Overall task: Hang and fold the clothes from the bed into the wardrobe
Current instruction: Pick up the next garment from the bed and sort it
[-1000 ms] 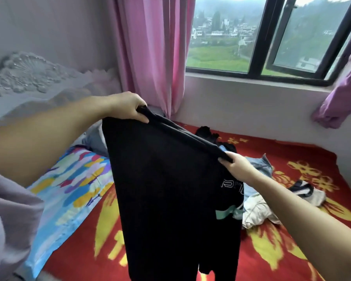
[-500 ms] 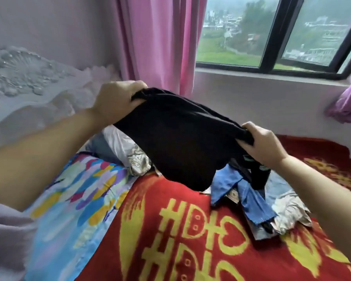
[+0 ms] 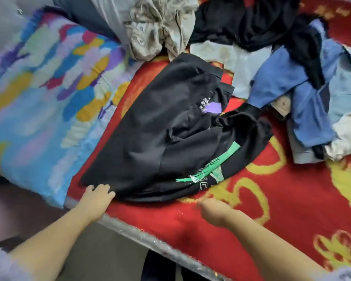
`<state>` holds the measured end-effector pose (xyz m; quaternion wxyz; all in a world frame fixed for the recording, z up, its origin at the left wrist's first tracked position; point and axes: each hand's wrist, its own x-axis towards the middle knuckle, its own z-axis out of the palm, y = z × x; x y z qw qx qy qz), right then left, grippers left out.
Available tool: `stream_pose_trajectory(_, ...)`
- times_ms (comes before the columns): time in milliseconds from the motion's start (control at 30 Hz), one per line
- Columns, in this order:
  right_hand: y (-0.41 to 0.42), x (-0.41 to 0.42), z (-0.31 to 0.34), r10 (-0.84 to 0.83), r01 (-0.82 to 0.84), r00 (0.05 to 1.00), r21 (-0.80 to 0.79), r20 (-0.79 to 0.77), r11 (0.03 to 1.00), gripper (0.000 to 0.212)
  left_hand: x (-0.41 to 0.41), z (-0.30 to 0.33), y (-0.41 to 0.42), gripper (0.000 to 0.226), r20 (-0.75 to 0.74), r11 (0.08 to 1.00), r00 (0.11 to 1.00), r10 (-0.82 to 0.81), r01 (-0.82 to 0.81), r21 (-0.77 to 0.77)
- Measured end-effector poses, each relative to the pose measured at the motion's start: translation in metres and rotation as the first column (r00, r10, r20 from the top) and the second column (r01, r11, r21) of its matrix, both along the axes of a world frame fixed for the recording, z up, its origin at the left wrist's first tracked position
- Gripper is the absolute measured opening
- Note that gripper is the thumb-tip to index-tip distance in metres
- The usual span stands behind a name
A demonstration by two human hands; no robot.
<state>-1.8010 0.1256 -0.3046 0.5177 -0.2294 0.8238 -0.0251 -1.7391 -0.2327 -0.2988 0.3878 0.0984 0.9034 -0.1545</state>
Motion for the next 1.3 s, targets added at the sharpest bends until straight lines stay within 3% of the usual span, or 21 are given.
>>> stream_pose_trajectory(133, 0.05, -0.058, -0.026, -0.304, 0.292, 0.929, -0.087, -0.212, 0.952, 0.02, -0.025, -0.04, 0.065, 0.037, -0.316, 0.946, 0.947, -0.063, 0.158, 0.282)
stream_pose_trajectory(267, 0.082, -0.156, -0.033, -0.595, 0.513, 0.67, -0.302, -0.444, 0.803, 0.025, -0.07, -0.059, 0.148, 0.028, -0.463, 0.856, 0.885, 0.042, 0.207, 0.473)
stream_pose_trajectory(400, 0.086, -0.234, -0.03, -0.704, 0.587, 0.411, -0.423, -0.579, 0.691, 0.044, -0.086, -0.084, 0.198, 0.064, -0.436, 0.889, 0.879, 0.191, 0.033, 0.456)
stream_pose_trajectory(433, 0.087, -0.248, -0.03, -0.683, 0.602, 0.387, -0.39, -0.62, 0.696, 0.05, -0.085, -0.089, 0.206, 0.069, -0.415, 0.9, 0.884, 0.216, -0.016, 0.435)
stream_pose_trajectory(500, 0.091, -0.269, -0.032, -0.643, 0.678, 0.397, -0.263, -0.655, 0.686, 0.058, -0.083, -0.096, 0.212, 0.058, -0.441, 0.909, 0.864, 0.242, -0.043, 0.414)
stream_pose_trajectory(600, 0.1, -0.284, -0.033, -0.67, 0.779, 0.452, -0.106, -0.589, 0.618, 0.043, -0.085, -0.102, 0.199, 0.037, -0.482, 0.89, 0.814, 0.324, -0.09, 0.447)
stream_pose_trajectory(700, 0.106, -0.287, -0.011, -0.739, 0.734, 0.375, -0.308, -0.56, 0.605, 0.034, -0.077, -0.097, 0.189, 0.034, -0.454, 0.86, 0.83, 0.324, -0.058, 0.507)
stream_pose_trajectory(800, 0.118, -0.281, 0.027, -0.759, 0.602, 0.219, -0.528, -0.613, 0.599, 0.032, -0.061, -0.092, 0.193, 0.055, -0.408, 0.898, 0.879, 0.246, -0.048, 0.438)
stream_pose_trajectory(867, 0.139, -0.269, 0.037, -0.739, 0.556, 0.172, -0.555, -0.651, 0.619, 0.03, -0.06, -0.093, 0.194, 0.044, -0.403, 0.907, 0.875, 0.268, -0.088, 0.411)
stream_pose_trajectory(967, 0.181, -0.242, 0.003, -0.72, 0.631, 0.236, -0.461, -0.653, 0.625, 0.038, -0.057, -0.091, 0.189, 0.027, -0.464, 0.866, 0.839, 0.284, -0.017, 0.499)
stream_pose_trajectory(1033, 0.192, -0.22, -0.026, -0.825, 0.769, 0.257, -0.41, -0.503, 0.49, 0.058, -0.037, -0.093, 0.185, 0.017, -0.498, 0.838, 0.84, 0.216, 0.102, 0.536)
stream_pose_trajectory(1067, 0.19, -0.211, -0.037, -0.897, 0.841, 0.209, -0.397, -0.39, 0.368, 0.072, -0.023, -0.095, 0.182, 0.016, -0.511, 0.844, 0.845, 0.159, 0.153, 0.515)
stream_pose_trajectory(1133, 0.183, -0.199, -0.055, -0.972, 0.914, 0.04, -0.385, -0.233, 0.13, 0.093, -0.003, -0.1, 0.176, 0.019, -0.521, 0.884, 0.849, 0.087, 0.176, 0.434)
stream_pose_trajectory(1200, 0.175, -0.203, -0.066, -0.975, 0.925, -0.119, -0.379, -0.188, -0.04, 0.096, 0.001, -0.104, 0.175, 0.037, -0.497, 0.931, 0.86, 0.118, 0.079, 0.357)
stream_pose_trajectory(1267, 0.168, -0.212, -0.067, -0.978, 0.934, -0.128, -0.353, -0.161, -0.064, 0.077, -0.011, -0.098, 0.18, 0.042, -0.434, 0.953, 0.895, 0.105, 0.035, 0.302)
stream_pose_trajectory(1300, 0.166, -0.215, -0.062, -0.979, 0.938, -0.061, -0.346, -0.193, 0.01, 0.063, -0.017, -0.092, 0.183, 0.037, -0.401, 0.948, 0.91, 0.105, 0.031, 0.318)
